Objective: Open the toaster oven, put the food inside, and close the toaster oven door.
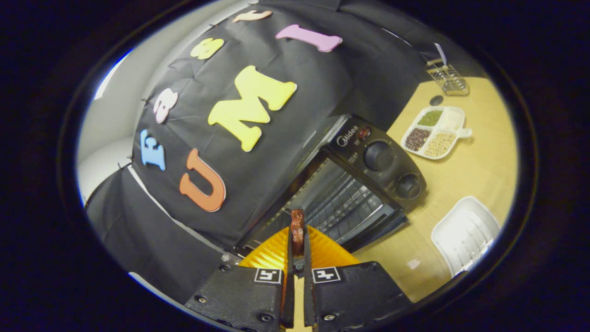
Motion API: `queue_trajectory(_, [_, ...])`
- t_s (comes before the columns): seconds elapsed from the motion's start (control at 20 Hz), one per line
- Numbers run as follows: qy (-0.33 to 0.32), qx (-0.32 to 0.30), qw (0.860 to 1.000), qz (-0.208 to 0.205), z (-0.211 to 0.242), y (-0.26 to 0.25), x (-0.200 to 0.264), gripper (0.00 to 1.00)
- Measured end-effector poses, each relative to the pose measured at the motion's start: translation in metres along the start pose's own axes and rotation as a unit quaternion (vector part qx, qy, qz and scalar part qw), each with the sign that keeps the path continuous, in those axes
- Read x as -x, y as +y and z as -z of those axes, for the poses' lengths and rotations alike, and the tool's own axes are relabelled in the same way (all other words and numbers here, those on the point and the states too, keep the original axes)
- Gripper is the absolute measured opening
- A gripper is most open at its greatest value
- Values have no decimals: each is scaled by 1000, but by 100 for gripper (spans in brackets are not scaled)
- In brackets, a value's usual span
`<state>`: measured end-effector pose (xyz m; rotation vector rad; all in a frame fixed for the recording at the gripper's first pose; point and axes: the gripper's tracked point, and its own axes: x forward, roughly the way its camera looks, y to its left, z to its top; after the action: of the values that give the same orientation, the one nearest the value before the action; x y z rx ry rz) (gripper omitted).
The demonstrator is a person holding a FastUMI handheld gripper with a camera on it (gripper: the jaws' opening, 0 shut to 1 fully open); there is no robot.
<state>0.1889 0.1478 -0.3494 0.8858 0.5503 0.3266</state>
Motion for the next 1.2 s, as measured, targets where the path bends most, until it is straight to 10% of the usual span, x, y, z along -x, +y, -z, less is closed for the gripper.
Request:
queue_trajectory(0.65, [-2,-11,998,65,3,-51,-80,15])
queue_trajectory(1.2, [22,118,986,116,1,-51,-31,81])
